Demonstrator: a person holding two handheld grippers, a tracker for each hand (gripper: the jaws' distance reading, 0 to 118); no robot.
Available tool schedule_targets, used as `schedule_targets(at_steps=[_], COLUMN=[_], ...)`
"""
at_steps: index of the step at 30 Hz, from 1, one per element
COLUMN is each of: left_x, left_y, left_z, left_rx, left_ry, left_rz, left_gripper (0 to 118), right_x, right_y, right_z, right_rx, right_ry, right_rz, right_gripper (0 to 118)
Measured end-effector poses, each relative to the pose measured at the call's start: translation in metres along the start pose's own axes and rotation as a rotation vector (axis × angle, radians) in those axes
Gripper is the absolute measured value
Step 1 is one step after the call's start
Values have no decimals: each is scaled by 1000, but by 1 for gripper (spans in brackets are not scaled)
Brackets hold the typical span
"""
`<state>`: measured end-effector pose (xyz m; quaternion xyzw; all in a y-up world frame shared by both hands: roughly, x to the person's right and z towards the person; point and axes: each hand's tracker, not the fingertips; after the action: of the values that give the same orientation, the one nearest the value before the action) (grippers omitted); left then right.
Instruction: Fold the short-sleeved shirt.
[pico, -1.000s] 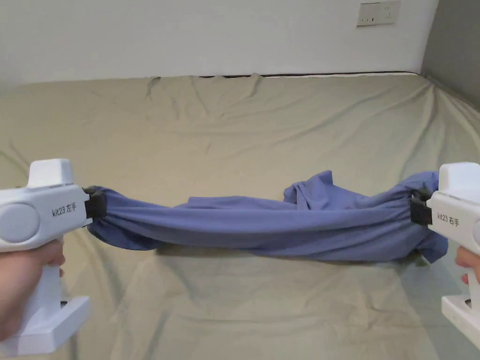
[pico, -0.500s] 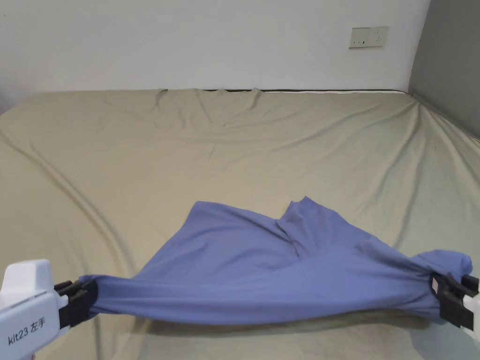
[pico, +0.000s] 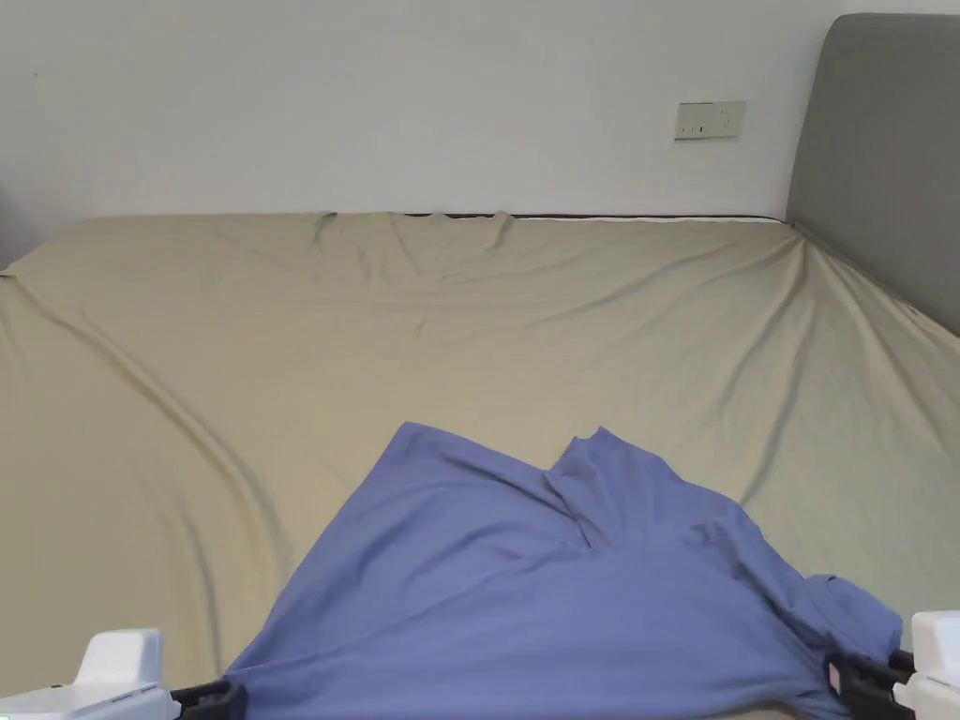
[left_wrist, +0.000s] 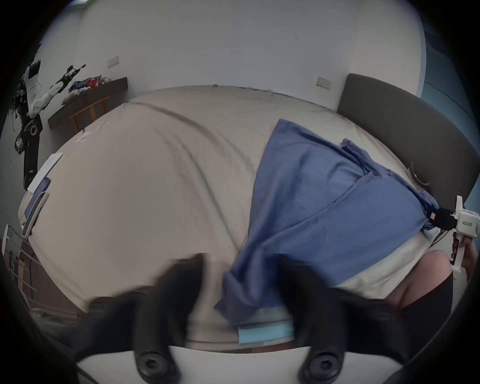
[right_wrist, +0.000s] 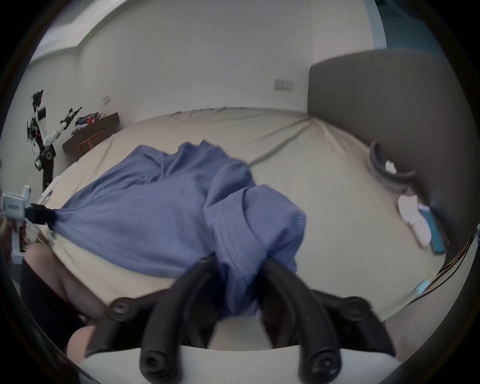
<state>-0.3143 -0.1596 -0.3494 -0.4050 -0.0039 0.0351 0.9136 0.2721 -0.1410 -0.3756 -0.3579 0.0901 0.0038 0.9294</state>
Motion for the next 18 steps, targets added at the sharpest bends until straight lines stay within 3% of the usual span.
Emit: schedule_targets(at_steps=[1, 2, 3, 6, 8, 9, 11, 12, 13, 14, 16, 17, 18], left_x=[0, 1, 2, 15, 20, 21, 21, 23, 27, 32, 42, 43, 43], left_y=[0, 0, 2, 22, 41, 49, 56, 56, 53, 48, 39, 34, 31], left_z=[1, 4, 12, 50, 80, 96, 129, 141, 148, 154, 156, 155, 153], left_rx=[-26, -45, -21, 195, 271, 337, 450, 486, 515, 547, 580, 592, 564], left_ry=[17, 32, 31, 124, 114, 124, -2, -38, -32, -13, 29, 57, 37], left_rz=[-14, -54, -94, -227, -145, -51, 77, 114, 125, 103, 47, 29, 2], left_gripper=[104, 118, 115, 115, 115, 109, 79, 56, 34, 1, 0, 0, 0], right_x=[1, 1, 3, -2, -16, -26, -43, -51, -58, -66, -82, -85, -86], right_y=[-2, -2, 1, 19, 36, 43, 57, 62, 63, 64, 60, 58, 57], right_z=[5, 13, 22, 57, 80, 92, 114, 124, 127, 129, 123, 119, 114], right_rx=[11, 30, 59, 176, 272, 332, 461, 523, 540, 578, 598, 696, 616], right_ry=[-15, -41, -57, -81, -125, -156, -188, -158, -128, -119, -163, -214, -116], right_rz=[0, -2, -13, -19, 3, 5, -19, -12, -8, 11, 34, 139, 97], right_gripper=[66, 90, 105, 106, 106, 105, 96, 75, 43, 1, 0, 0, 0])
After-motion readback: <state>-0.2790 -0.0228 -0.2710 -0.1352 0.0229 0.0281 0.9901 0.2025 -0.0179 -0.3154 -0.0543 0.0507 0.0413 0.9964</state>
